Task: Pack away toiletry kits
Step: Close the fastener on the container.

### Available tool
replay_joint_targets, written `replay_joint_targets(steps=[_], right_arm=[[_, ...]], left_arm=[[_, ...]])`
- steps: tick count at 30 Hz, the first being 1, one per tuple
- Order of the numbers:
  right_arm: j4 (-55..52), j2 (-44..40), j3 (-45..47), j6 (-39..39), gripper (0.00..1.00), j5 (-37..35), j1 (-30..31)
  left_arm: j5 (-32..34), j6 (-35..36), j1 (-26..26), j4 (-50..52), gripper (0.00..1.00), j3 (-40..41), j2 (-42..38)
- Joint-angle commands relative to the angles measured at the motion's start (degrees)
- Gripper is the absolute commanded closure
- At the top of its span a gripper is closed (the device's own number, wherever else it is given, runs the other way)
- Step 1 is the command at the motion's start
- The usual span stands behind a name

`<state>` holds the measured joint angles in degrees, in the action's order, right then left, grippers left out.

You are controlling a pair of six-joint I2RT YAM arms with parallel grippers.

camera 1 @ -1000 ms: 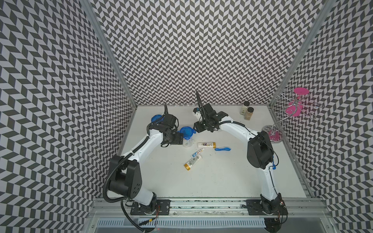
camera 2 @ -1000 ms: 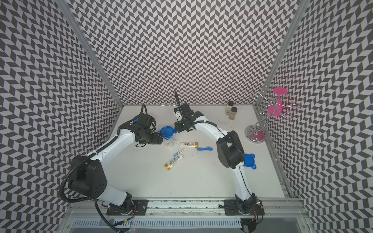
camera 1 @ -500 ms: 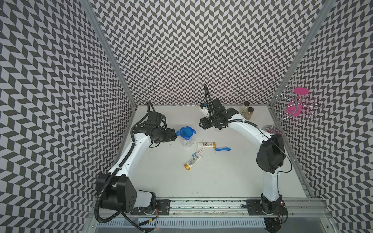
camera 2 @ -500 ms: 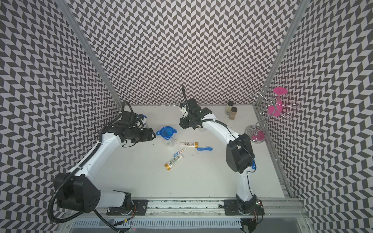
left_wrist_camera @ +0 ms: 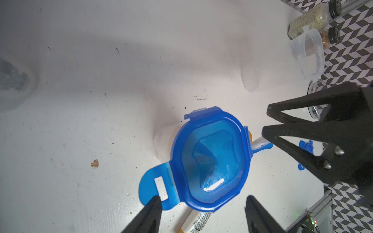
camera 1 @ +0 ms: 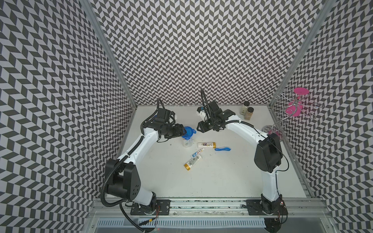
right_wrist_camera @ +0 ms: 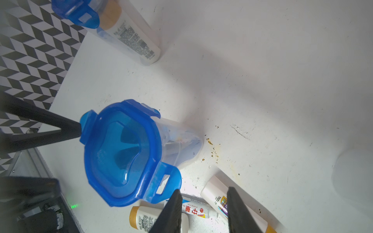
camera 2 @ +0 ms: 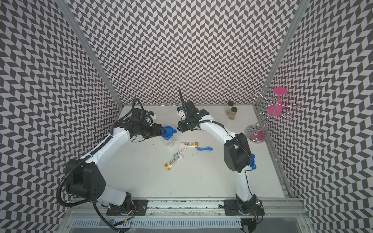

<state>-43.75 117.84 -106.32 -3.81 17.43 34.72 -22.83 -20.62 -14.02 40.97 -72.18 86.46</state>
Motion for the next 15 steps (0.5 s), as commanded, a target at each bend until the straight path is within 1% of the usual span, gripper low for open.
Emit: replay_joint_targets(steps=[1, 15], right_arm=[[1.18, 1.34, -0.2, 1.11, 0.63, 1.62, 0.26], [0.14, 3.63, -2.79, 2.01, 0.64, 2.7, 1.31]], left_arm=[[-0.64, -0.71, -0.22, -2.33, 0.32, 1.37, 0.0], [-1.67, 0.15, -0.65, -5.96, 0.34, 4.07, 2.03]])
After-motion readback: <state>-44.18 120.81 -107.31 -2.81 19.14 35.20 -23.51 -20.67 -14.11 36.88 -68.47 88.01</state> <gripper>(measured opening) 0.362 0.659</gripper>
